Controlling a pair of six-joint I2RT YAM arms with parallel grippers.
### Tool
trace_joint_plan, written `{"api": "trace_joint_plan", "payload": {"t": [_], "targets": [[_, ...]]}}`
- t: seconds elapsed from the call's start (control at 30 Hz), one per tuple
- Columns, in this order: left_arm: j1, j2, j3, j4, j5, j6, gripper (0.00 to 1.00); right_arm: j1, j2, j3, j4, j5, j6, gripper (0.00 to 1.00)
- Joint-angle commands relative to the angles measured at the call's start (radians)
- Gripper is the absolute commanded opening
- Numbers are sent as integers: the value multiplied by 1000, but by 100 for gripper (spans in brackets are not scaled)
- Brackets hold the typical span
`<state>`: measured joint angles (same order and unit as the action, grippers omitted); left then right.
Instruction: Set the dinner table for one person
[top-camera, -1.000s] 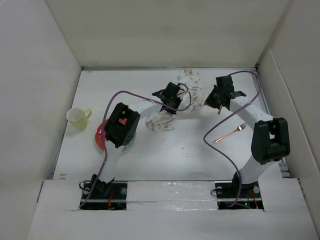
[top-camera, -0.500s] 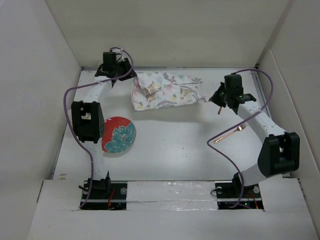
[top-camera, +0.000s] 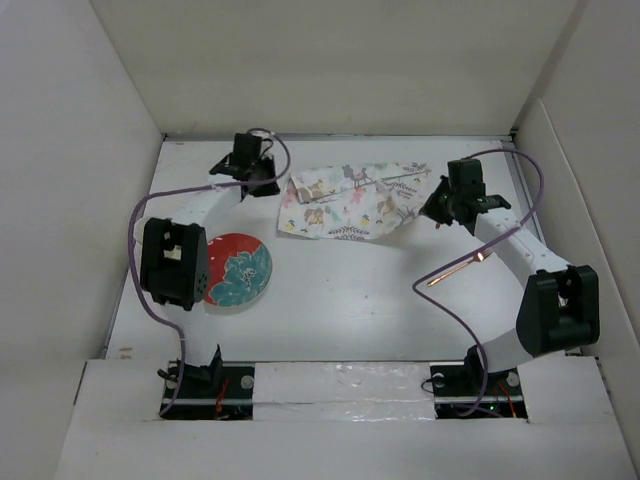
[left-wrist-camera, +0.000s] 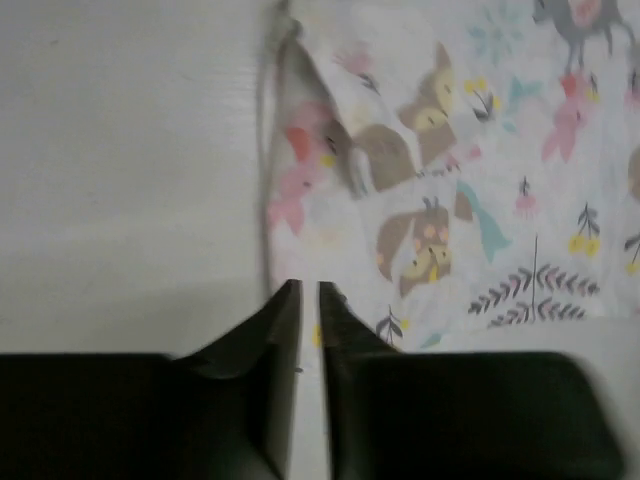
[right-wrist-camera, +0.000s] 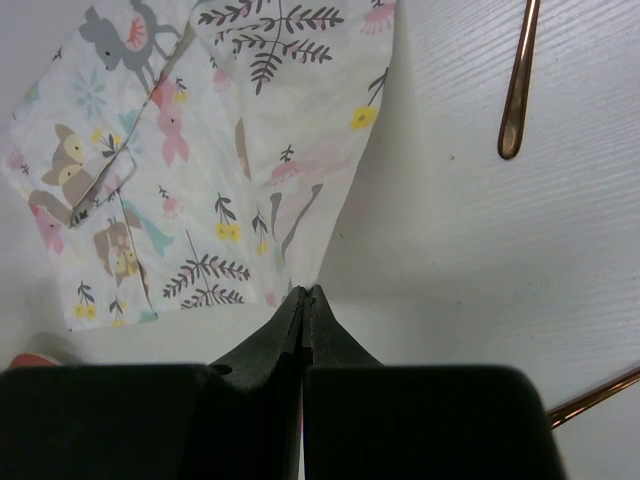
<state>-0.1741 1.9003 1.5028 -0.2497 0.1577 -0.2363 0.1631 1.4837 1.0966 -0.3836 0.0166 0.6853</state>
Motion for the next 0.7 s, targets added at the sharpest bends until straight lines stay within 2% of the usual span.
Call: {"api": "trace_joint_plan", "payload": {"t": [0.0, 0.03, 0.07, 0.13, 0.23, 0.3, 0.67], "targets": [[-224, -153, -107, 3, -85, 159, 24, -7, 10, 8, 48, -9, 5, 0], [-225, -150, -107, 3, -86, 160, 24, -7, 10, 8, 48, -9, 5, 0], [-302, -144, -107, 1, -125, 175, 36, -7, 12, 6, 54, -9, 5, 0], [-352, -97, -87, -26, -147, 204, 39, -7, 18, 8, 54, -9, 10, 0], [-413, -18, -44, -65, -133, 218, 40, -7, 18, 8, 60, -41, 14, 0], [-456, 14, -29, -82, -207, 221, 40, -7, 15, 9, 58, -41, 16, 0], [-469, 85, -33, -49, -363, 144, 43, -7, 4, -21, 71, -61, 13, 0]]}}
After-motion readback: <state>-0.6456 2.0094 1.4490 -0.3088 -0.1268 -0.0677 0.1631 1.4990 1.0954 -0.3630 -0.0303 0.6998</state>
